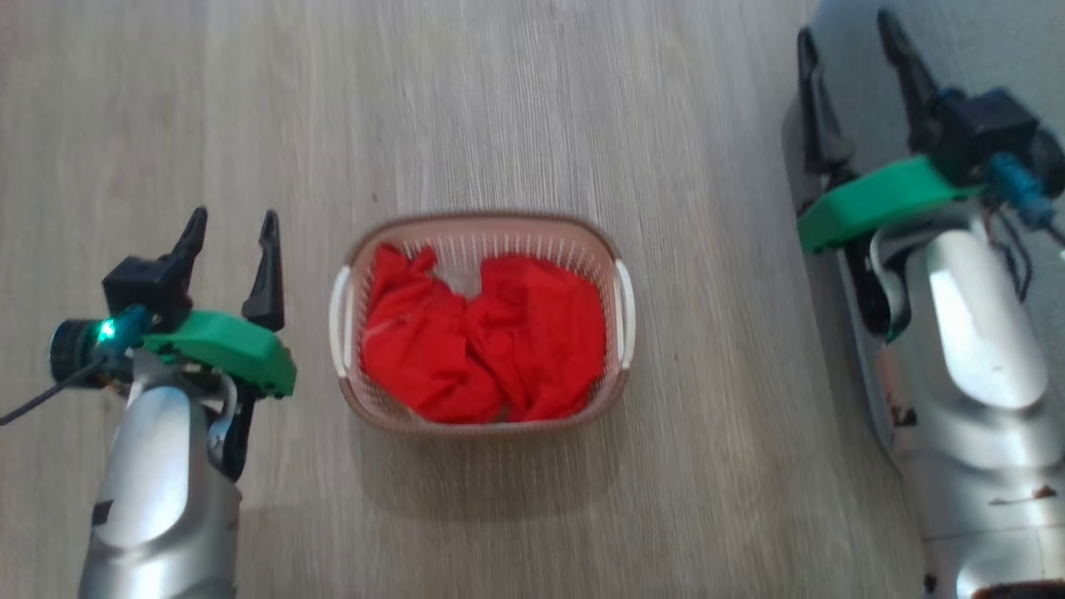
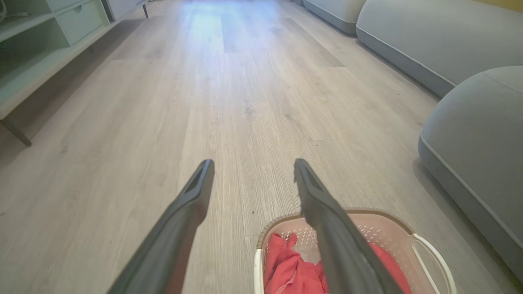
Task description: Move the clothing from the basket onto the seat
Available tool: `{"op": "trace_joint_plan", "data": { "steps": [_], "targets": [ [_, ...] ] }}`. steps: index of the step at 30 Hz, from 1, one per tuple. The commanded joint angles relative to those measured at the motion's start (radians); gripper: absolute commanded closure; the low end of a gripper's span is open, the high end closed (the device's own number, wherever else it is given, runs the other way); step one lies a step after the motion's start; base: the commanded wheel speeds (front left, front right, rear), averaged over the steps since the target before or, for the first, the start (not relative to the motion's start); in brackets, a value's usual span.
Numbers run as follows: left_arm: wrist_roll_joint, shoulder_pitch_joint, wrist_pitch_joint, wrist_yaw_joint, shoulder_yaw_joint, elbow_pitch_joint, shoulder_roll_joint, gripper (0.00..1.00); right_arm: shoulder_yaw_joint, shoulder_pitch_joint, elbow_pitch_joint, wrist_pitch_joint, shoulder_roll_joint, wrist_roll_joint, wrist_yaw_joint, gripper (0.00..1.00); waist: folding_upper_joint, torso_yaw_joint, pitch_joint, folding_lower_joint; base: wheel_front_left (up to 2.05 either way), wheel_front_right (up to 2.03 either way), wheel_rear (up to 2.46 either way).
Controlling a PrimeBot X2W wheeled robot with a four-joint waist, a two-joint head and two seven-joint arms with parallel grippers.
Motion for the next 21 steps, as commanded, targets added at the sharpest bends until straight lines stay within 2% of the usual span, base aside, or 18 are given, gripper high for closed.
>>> {"op": "trace_joint_plan", "data": {
  "steps": [1,7,11,21],
  "targets": [
    [-0.011,-0.036,-0.013,0.001,0.016,-0.029,0.019,0.00,0.023,-0.042,-0.047,-0.009,0.017,0.005,0.000,0.00,0.0000,-0.014,0.071,-0.0001,0.00,0.00,0.00],
    [-0.070,-0.083,-0.013,-0.001,-0.109,-0.012,0.025,0.00,0.038,-0.095,-0.103,-0.009,0.017,0.012,0.000,0.00,0.0000,-0.032,0.213,-0.0001,0.00,0.00,0.00],
    [-0.116,-0.120,-0.013,-0.001,-0.234,0.004,0.049,0.00,0.043,-0.133,-0.127,-0.009,0.017,0.001,0.000,0.00,0.0000,-0.046,0.307,-0.0001,0.00,0.00,0.00],
    [-0.165,-0.261,-0.013,-0.001,-0.446,0.094,0.104,0.00,0.061,-0.238,-0.187,-0.009,0.017,0.008,0.000,0.00,0.0000,-0.083,0.493,-0.0001,0.00,0.00,0.00]
  ]
}}
